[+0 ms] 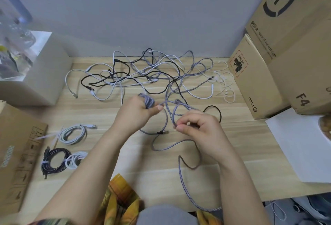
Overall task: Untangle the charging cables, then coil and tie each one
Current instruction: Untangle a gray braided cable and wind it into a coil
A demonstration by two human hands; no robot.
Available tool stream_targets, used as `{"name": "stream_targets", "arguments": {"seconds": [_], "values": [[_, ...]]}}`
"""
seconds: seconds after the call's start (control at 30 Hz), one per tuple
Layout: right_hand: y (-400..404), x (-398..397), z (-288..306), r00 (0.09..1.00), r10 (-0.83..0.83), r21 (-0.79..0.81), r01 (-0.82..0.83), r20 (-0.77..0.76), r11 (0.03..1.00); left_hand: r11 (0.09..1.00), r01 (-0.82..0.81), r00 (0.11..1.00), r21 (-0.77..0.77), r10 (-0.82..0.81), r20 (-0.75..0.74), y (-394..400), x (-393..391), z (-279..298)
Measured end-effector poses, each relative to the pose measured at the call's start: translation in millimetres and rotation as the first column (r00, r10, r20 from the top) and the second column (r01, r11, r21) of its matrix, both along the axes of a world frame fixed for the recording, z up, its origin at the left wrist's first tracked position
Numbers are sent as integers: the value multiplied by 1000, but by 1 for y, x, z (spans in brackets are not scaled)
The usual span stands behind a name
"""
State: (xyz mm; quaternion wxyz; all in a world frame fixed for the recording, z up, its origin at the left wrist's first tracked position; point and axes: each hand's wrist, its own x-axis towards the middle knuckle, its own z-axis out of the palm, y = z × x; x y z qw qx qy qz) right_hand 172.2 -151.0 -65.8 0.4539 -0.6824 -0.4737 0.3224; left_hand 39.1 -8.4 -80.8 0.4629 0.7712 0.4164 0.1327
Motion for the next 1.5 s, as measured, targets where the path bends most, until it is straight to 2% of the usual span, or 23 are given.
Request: {"name": "stream_targets", "arguments": {"seconds": [0.07, 0.13, 0.2, 0.27, 0.3, 0.37, 0.43, 0.5, 0.57, 0.7, 0.8, 0.9, 1.0, 1.07, 1.13, 1.2, 1.3, 1.4, 1.5], "values": [[2, 0, 2, 990, -143, 102, 142, 3, 985, 977, 180, 978, 115, -165, -129, -4, 0, 4], [3, 4, -1, 948, -313, 140, 303, 56, 943, 921, 378, 919, 96, -361, -159, -6, -2, 10], [4, 11, -8, 898, -374, 71, 368, 232, 927, 850, 527, 850, -13, -527, -16, -10, -4, 16], [5, 15, -14, 862, -312, -82, 373, 399, 924, 806, 584, 807, -95, -565, 172, -15, -2, 23], [5, 15, -19, 860, -259, -157, 357, 439, 921, 803, 580, 801, -139, -531, 275, -18, -1, 29], [3, 14, -26, 893, -122, -267, 256, 434, 929, 834, 497, 818, -241, -358, 450, -20, 2, 40], [1, 10, -27, 956, 48, -292, 40, 288, 956, 890, 363, 831, -275, -176, 528, -18, 9, 45], [2, 3, -26, 976, 192, -273, -158, 101, 949, 931, 207, 827, -301, -2, 563, -13, 15, 41], [3, 0, -25, 968, 253, -292, -243, -5, 925, 907, 65, 795, -415, 205, 571, -6, 18, 35], [0, 2, -36, 982, 122, -280, -160, -147, 947, 772, 11, 659, -635, 472, 586, 6, 13, 31], [0, 8, -42, 920, -3, -262, -108, -391, 959, 670, 48, 534, -741, 610, 586, 9, 8, 28], [3, 5, -51, 868, -132, -347, -49, -479, 937, 658, 74, 489, -750, 631, 602, 6, 8, 25], [5, 8, -61, 754, -340, -389, 121, -562, 913, 670, 141, 427, -729, 623, 656, 6, 5, 25], [4, 17, -65, 728, -452, -407, 256, -516, 877, 676, 169, 347, -718, 641, 685, 12, 0, 27], [3, 23, -73, 795, -487, -460, 303, -361, 835, 700, 166, 307, -695, 633, 711, 16, -5, 30], [4, 20, -82, 883, -413, -527, 248, -221, 813, 719, 180, 294, -671, 612, 734, 14, -5, 33], [2, 8, -98, 948, -221, -601, 42, -227, 798, 711, 230, 265, -665, 611, 746, 8, 1, 36], [-6, 3, -104, 919, -163, -632, -111, -360, 767, 674, 235, 271, -700, 646, 713, 10, 3, 34], [-16, 4, -94, 785, -127, -509, -261, -606, 820, 643, 181, 311, -745, 681, 663, 16, 1, 28]]}}
